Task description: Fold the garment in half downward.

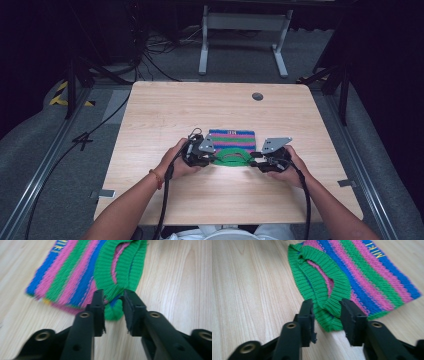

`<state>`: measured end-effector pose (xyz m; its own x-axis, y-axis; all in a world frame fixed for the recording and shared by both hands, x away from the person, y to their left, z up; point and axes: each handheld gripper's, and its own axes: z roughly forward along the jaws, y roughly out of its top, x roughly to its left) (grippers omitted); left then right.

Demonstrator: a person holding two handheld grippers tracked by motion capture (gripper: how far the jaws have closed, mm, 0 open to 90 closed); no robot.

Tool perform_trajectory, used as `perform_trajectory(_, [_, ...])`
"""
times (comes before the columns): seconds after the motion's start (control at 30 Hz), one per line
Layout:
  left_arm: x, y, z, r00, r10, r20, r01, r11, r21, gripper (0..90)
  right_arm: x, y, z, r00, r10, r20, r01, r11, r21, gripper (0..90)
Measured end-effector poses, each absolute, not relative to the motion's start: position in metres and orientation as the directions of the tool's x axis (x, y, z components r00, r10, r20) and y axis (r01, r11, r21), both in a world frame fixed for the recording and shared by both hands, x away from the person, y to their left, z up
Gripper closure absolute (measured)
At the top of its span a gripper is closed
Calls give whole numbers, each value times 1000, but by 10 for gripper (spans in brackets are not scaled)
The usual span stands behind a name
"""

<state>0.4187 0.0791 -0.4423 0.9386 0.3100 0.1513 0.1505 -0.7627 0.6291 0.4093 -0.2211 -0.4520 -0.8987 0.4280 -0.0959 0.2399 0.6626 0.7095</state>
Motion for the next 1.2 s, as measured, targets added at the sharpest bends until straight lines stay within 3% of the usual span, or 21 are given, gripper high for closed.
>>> perform_trajectory(0.13, [413,96,-437,923,348,166,176,-764,620,593,405,-228,-444,-882,452,-131,240,672,701,514])
perform_trajectory(0.3, [406,112,-435,903,387,185,204,-767,609,454,401,-237,-440,-868,475,-143,252,671,697,471])
perform_trajectory(0.63, [387,155,-442,874,440,206,260,-782,567,342,388,-271,-439,-830,525,-188,284,688,667,383])
perform_trajectory(1.07, [379,206,-456,843,525,117,372,-726,578,202,373,-329,-452,-748,641,-173,387,632,671,293])
perform_trajectory(1.2, [377,220,-459,835,541,102,388,-711,587,196,367,-347,-459,-720,678,-149,429,603,673,284])
